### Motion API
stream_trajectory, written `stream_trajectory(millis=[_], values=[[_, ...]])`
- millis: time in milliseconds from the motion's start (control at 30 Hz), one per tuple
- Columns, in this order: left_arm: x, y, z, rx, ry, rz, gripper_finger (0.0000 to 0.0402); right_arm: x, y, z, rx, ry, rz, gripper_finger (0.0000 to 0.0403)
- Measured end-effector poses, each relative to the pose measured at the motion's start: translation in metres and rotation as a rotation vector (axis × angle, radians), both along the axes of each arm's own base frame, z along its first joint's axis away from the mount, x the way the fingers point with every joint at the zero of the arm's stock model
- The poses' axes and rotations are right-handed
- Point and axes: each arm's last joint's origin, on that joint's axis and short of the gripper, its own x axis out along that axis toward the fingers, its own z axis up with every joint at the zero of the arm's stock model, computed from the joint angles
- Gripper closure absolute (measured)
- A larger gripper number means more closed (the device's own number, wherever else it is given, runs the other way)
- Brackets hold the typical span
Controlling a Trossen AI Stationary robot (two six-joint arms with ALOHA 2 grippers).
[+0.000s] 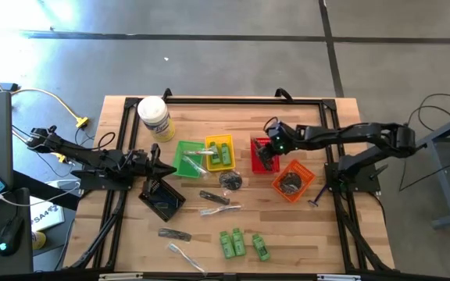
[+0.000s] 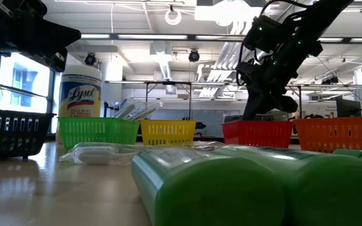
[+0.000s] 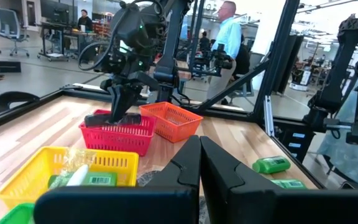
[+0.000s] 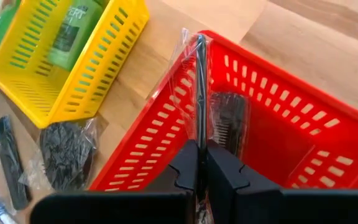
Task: Pick & Place Travel size toiletries
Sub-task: Put the top right black comb into the red basket
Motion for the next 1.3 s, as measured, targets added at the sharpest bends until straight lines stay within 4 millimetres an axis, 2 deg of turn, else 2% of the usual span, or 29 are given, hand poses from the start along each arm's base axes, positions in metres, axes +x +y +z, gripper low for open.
stream_trajectory(millis=[700,1100,1200,1300], values=[[0.000,0.000,0.002,0.016,-0.025,-0.004,0.0402,-0.008,0.007,-0.006,-0.008,0.117,-0.121,0.0393],[-0.001,0.000,0.005,0.015,-0.055,-0.003,0.0402,0.001,0.006,-0.031,0.021,0.199,-0.094,0.0392],[-0.001,0.000,0.005,0.015,-0.055,-0.003,0.0402,0.003,0.005,-0.032,0.001,0.196,-0.069,0.0382],[-0.001,0.000,0.005,0.015,-0.055,-0.003,0.0402,0.005,0.005,-0.031,0.003,0.161,-0.063,0.0354]])
